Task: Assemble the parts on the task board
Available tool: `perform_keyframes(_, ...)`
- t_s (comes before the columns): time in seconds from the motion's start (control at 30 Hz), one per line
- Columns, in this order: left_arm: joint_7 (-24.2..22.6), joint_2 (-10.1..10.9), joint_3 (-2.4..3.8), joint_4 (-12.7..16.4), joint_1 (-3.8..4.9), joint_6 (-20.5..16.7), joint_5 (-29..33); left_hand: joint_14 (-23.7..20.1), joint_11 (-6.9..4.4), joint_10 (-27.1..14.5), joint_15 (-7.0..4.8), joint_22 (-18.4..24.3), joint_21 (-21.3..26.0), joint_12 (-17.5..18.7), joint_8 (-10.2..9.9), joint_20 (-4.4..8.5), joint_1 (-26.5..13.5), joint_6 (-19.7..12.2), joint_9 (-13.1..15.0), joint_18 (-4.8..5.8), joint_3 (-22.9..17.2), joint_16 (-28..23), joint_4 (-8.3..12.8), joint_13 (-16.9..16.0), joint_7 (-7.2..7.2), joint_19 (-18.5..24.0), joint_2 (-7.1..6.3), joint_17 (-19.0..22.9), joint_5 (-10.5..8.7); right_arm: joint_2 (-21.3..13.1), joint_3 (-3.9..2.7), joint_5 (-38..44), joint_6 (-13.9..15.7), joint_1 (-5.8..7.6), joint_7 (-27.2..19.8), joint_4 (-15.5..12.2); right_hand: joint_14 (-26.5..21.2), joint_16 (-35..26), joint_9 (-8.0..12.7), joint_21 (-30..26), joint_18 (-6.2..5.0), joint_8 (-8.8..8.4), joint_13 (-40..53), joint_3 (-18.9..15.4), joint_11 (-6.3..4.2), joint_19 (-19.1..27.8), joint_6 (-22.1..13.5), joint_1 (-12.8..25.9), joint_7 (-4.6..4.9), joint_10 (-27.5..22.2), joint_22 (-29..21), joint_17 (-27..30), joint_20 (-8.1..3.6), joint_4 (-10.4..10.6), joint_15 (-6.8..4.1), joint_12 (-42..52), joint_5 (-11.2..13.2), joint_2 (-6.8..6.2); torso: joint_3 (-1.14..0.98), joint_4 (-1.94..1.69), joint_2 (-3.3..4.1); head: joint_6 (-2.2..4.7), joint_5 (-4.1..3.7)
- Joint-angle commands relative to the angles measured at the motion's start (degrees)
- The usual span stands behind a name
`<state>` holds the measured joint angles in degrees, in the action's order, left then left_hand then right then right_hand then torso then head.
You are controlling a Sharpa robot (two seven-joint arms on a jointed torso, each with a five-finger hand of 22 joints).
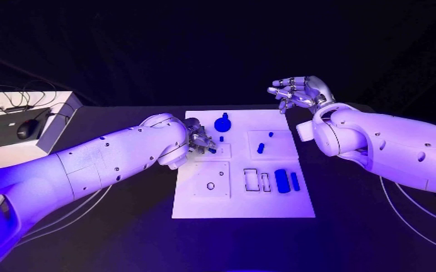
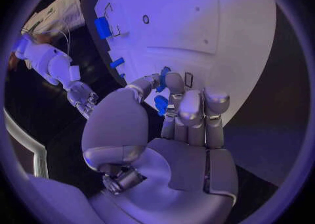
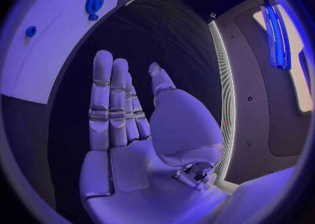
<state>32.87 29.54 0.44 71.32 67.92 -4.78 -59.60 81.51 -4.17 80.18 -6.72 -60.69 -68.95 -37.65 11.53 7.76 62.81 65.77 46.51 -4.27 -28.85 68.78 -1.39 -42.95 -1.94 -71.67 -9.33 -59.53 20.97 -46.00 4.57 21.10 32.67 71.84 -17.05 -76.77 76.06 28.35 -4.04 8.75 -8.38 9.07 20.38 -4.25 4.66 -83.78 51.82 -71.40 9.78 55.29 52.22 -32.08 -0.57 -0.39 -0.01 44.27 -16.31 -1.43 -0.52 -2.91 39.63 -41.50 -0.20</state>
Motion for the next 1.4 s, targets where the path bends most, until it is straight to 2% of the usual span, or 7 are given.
perform_keyframes(0.03,-0.25,-0.51,-0.28,0.01,-0.53,2.2,0.29,-0.04,-1.36,0.88,-0.45,-0.08,0.38,-0.05,0.21,0.1,1.05,4.36,14.09,0.72,-3.78,0.4,4.26,-0.03,3.9,-0.36,1.66,0.05,-0.08,0.03,-0.02,0.15,-0.78,-0.02,-0.18,-0.05,0.26,-0.15,0.01,0.17,-1.16,0.2,-0.05,-0.05,-0.28,-0.85,-0.09,0.6,0.25,-0.16,-0.07,-0.06,-0.14,0.24,0.16,0.2,-0.39,-0.14,0.0,0.03,-0.03,-0.04,-0.01)
perform_keyframes(0.3,-0.43,-0.83,-0.26,-0.08,-0.59,2.69,0.36,0.05,-1.61,1.57,-0.49,-0.55,0.2,-0.09,1.27,0.16,0.8,5.35,15.06,0.99,-3.12,0.7,4.41,0.17,4.46,-0.56,2.12,-0.21,0.04,0.05,-0.01,0.17,-0.83,-0.02,-0.15,-0.01,0.26,-0.15,0.01,0.17,-1.16,0.2,-0.05,-0.05,-0.28,-0.85,-0.09,0.6,0.25,-0.16,-0.07,-0.06,-0.14,0.24,0.16,0.2,-0.39,-0.14,0.02,0.01,-0.05,-0.13,-0.1)
perform_keyframes(0.53,-0.57,-0.8,-0.25,0.07,-0.6,3.41,0.42,0.19,-1.7,2.53,-0.4,-1.28,-0.28,0.01,1.77,0.18,0.76,6.35,15.29,1.39,-3.25,1.19,5.05,0.53,4.77,-0.88,1.78,-0.61,0.94,0.05,0.0,0.18,-0.88,-0.02,-0.13,0.03,0.27,-0.15,0.02,0.2,-1.16,0.19,-0.04,-0.03,-0.28,-0.85,-0.1,0.56,0.24,-0.14,-0.1,-0.07,-0.14,0.2,0.16,0.21,-0.48,-0.15,0.05,-0.03,-0.07,-0.2,-0.16)
perform_keyframes(0.83,-0.69,-0.59,-0.25,0.22,-0.61,2.62,0.04,0.21,-1.83,3.13,-0.46,-1.97,-0.66,0.12,1.88,0.3,0.6,6.87,15.4,1.62,-3.63,1.41,5.72,0.83,4.91,-1.19,1.68,-0.55,3.24,0.06,0.01,0.18,-0.91,-0.04,-0.15,0.06,0.27,-0.15,0.02,0.2,-1.16,0.19,-0.04,-0.03,-0.28,-0.85,-0.1,0.56,0.24,-0.14,-0.1,-0.07,-0.14,0.2,0.16,0.21,-0.48,-0.15,0.04,-0.03,-0.03,-0.19,-0.08)
perform_keyframes(1.4,-0.42,-0.57,-0.21,0.17,-0.62,1.19,-1.03,0.2,-1.93,3.38,-0.54,-2.56,-0.76,0.2,2.04,0.46,-0.05,7.0,15.79,1.76,-4.89,1.73,6.61,1.0,4.97,-1.46,1.88,-0.31,3.67,0.14,0.02,0.18,-0.95,-0.07,-0.14,0.14,0.25,-0.18,0.01,0.24,-1.16,0.17,-0.04,-0.08,-0.26,-0.81,-0.12,0.66,0.27,-0.18,-0.23,-0.08,-0.13,0.16,0.17,0.18,-0.58,-0.16,0.05,-0.05,-0.01,-0.29,0.0)
